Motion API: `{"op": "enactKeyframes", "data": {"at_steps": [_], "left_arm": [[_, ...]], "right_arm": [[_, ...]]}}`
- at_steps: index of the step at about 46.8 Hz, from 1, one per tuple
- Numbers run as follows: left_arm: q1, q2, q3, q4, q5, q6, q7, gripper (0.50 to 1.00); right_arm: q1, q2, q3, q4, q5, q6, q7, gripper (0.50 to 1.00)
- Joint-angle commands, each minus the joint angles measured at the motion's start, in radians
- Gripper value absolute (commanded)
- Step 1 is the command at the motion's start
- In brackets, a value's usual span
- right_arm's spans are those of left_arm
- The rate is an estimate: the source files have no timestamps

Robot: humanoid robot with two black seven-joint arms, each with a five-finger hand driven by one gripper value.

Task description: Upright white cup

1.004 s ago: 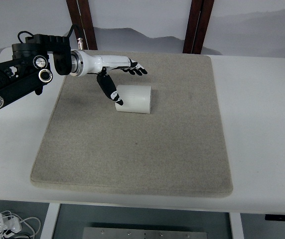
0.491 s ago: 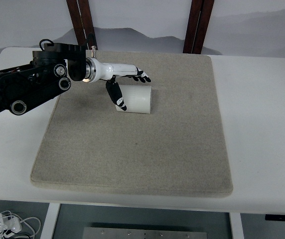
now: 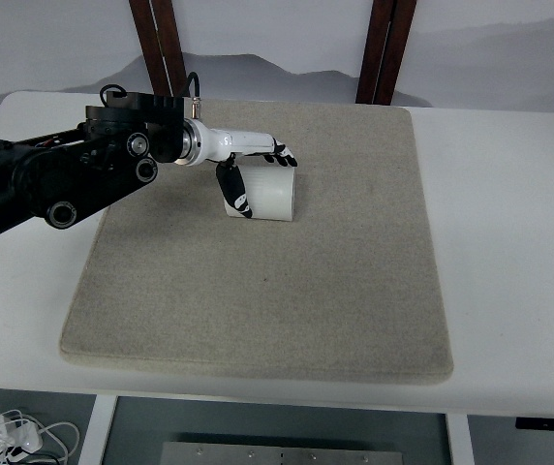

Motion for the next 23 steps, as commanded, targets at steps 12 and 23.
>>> {"op": "enactKeyframes", "data": {"at_steps": [12,23], "left_arm": [[0.005,-0.005,0.001,0.006,0.001,0.0,0.0,0.859],[0.009,-0.005,-0.001,0.006,0.007,0.0,0.012,0.727]], "right_arm": [[0.0,0.0,0.0,0.0,0.0,0.0,0.0,0.952],[0.0,0.0,0.0,0.0,0.0,0.0,0.0,0.952]]}}
